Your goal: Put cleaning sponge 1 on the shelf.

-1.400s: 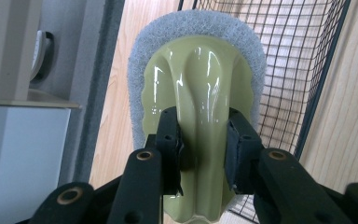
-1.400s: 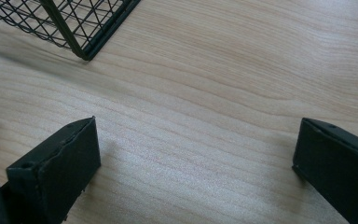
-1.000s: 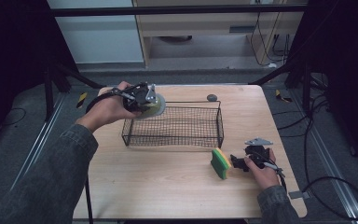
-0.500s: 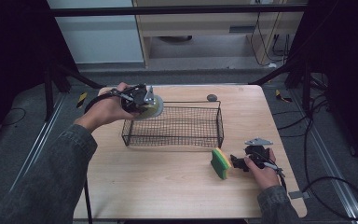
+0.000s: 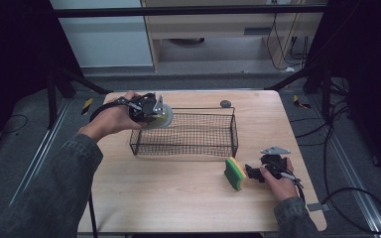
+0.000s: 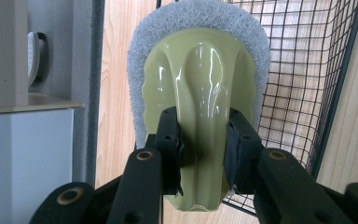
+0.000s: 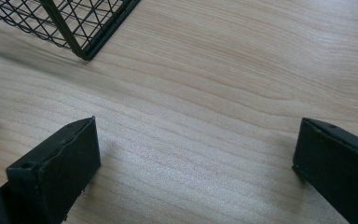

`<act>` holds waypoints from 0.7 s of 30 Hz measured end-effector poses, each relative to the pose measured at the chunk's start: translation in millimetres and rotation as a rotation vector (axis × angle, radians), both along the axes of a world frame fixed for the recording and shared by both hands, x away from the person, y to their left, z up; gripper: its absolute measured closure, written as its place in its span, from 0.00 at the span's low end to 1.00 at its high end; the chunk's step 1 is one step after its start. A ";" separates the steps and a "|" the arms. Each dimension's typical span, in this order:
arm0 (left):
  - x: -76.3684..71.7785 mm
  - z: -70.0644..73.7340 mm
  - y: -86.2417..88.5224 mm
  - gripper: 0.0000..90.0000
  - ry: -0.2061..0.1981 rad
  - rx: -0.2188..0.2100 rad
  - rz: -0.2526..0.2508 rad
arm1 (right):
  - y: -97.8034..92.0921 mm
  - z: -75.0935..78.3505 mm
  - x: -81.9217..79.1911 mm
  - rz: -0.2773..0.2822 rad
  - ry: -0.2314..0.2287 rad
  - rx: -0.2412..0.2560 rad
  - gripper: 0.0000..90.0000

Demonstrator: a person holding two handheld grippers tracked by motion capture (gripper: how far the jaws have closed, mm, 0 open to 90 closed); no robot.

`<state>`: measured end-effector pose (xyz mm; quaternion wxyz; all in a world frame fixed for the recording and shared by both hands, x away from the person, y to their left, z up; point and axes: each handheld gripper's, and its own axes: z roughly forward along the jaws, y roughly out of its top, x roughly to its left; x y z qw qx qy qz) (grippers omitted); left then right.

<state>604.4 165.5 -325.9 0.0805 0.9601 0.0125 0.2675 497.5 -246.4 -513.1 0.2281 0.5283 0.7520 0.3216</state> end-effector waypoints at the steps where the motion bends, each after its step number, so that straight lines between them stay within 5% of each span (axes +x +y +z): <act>1: 0.6 -1.6 0.8 0.77 0.003 0.001 0.001 | -0.1 0.0 0.0 0.001 0.000 -0.002 0.01; 21: 2.8 -23.4 6.4 0.78 0.043 0.003 0.017 | -0.2 0.1 -0.1 0.001 0.001 -0.004 0.01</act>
